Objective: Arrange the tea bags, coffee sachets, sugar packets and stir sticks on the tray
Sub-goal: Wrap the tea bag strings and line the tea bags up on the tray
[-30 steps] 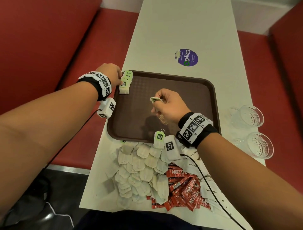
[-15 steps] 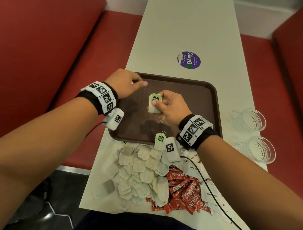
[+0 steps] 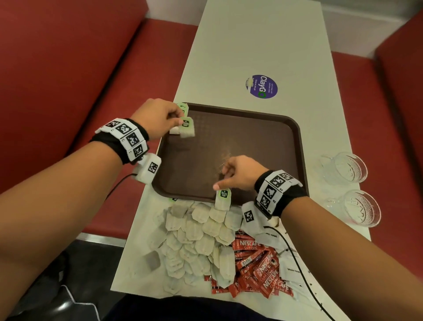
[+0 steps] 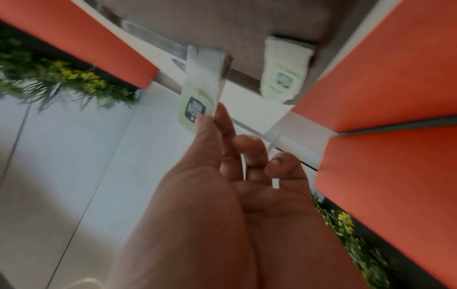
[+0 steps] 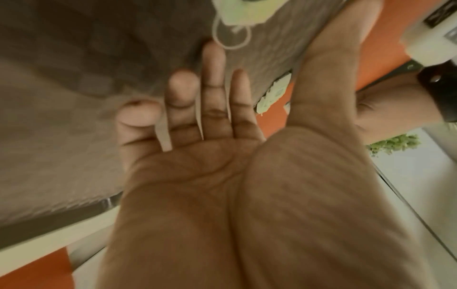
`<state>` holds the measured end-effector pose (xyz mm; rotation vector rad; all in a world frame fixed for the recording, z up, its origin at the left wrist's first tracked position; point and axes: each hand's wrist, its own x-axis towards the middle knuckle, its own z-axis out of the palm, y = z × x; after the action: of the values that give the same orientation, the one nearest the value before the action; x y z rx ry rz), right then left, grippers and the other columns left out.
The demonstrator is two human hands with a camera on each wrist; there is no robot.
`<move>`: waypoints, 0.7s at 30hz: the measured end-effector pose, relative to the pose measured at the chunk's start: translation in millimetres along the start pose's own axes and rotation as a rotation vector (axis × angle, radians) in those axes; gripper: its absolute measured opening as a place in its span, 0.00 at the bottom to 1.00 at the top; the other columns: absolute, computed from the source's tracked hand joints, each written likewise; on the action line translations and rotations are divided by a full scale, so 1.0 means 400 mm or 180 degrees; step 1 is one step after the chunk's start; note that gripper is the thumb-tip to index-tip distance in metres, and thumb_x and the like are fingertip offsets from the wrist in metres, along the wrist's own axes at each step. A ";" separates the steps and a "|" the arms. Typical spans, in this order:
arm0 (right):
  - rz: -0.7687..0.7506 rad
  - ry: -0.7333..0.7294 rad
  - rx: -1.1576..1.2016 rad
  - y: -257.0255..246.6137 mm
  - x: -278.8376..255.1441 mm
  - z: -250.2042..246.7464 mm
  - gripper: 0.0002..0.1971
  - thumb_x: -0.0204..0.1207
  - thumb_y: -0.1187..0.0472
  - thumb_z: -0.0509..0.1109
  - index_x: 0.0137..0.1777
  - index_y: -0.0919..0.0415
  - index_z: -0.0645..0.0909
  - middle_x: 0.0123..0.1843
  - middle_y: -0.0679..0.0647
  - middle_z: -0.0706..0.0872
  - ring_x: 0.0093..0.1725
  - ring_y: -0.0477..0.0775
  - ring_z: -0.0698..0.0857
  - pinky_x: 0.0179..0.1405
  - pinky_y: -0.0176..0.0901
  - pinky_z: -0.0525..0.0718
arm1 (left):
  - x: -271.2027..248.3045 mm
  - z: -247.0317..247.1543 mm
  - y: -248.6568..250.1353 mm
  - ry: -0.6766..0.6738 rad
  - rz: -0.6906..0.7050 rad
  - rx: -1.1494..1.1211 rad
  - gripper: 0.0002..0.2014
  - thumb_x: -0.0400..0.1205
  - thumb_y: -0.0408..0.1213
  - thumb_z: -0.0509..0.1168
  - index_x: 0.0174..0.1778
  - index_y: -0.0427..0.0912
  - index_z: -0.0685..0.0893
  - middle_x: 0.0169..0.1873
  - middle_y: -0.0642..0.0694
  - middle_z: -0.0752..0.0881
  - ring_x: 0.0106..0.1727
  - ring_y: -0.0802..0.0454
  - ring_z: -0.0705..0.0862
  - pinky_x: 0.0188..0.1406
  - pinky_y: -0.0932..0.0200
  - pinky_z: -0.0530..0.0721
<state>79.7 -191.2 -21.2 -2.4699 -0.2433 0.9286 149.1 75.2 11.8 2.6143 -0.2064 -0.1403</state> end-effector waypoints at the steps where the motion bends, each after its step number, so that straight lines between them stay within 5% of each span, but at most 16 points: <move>1: 0.0065 -0.0136 -0.0095 0.005 -0.003 0.004 0.29 0.60 0.37 0.85 0.54 0.54 0.83 0.47 0.48 0.89 0.48 0.50 0.87 0.54 0.47 0.87 | 0.009 -0.003 -0.017 -0.0122 -0.0123 0.0184 0.05 0.82 0.43 0.72 0.51 0.49 0.90 0.41 0.52 0.88 0.48 0.50 0.86 0.53 0.55 0.82; 5: 0.0047 -0.0343 -0.0340 0.010 -0.008 0.016 0.25 0.61 0.46 0.87 0.54 0.54 0.86 0.42 0.45 0.87 0.43 0.49 0.86 0.45 0.42 0.85 | 0.044 0.008 -0.062 -0.0614 -0.0430 0.0584 0.07 0.80 0.43 0.74 0.52 0.49 0.90 0.42 0.51 0.87 0.49 0.51 0.85 0.48 0.61 0.75; 8: -0.0103 -0.0367 -0.0494 0.002 -0.007 0.016 0.15 0.66 0.52 0.85 0.49 0.55 0.88 0.35 0.43 0.82 0.36 0.45 0.80 0.35 0.37 0.77 | 0.074 0.026 -0.068 -0.0427 -0.0547 0.0647 0.06 0.80 0.43 0.74 0.52 0.49 0.91 0.45 0.49 0.88 0.52 0.48 0.85 0.50 0.60 0.77; 13: -0.0213 -0.0310 -0.0230 0.003 -0.007 0.007 0.07 0.71 0.57 0.81 0.41 0.56 0.85 0.34 0.45 0.83 0.34 0.45 0.79 0.35 0.37 0.76 | 0.114 0.041 -0.062 -0.0283 -0.0716 0.0918 0.05 0.81 0.44 0.71 0.51 0.53 0.90 0.52 0.48 0.90 0.53 0.46 0.86 0.52 0.53 0.83; 17: -0.0332 -0.0114 0.0077 0.000 -0.016 -0.004 0.06 0.75 0.58 0.76 0.40 0.59 0.84 0.34 0.49 0.84 0.34 0.47 0.80 0.38 0.41 0.80 | 0.122 0.066 -0.053 -0.0158 -0.0755 0.1218 0.14 0.80 0.46 0.70 0.62 0.51 0.84 0.57 0.45 0.87 0.57 0.41 0.85 0.53 0.48 0.83; 21: -0.0454 0.0132 0.0509 -0.005 -0.016 -0.009 0.05 0.75 0.61 0.76 0.41 0.61 0.83 0.36 0.52 0.86 0.34 0.47 0.82 0.40 0.42 0.81 | 0.116 0.099 -0.033 -0.0351 -0.0565 0.1318 0.16 0.78 0.53 0.73 0.57 0.50 0.84 0.56 0.45 0.84 0.57 0.41 0.84 0.53 0.49 0.81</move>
<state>77.2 -193.0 -14.3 -2.2904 -0.3142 0.8041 190.9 59.2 -32.0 3.0392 -0.0421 -0.3356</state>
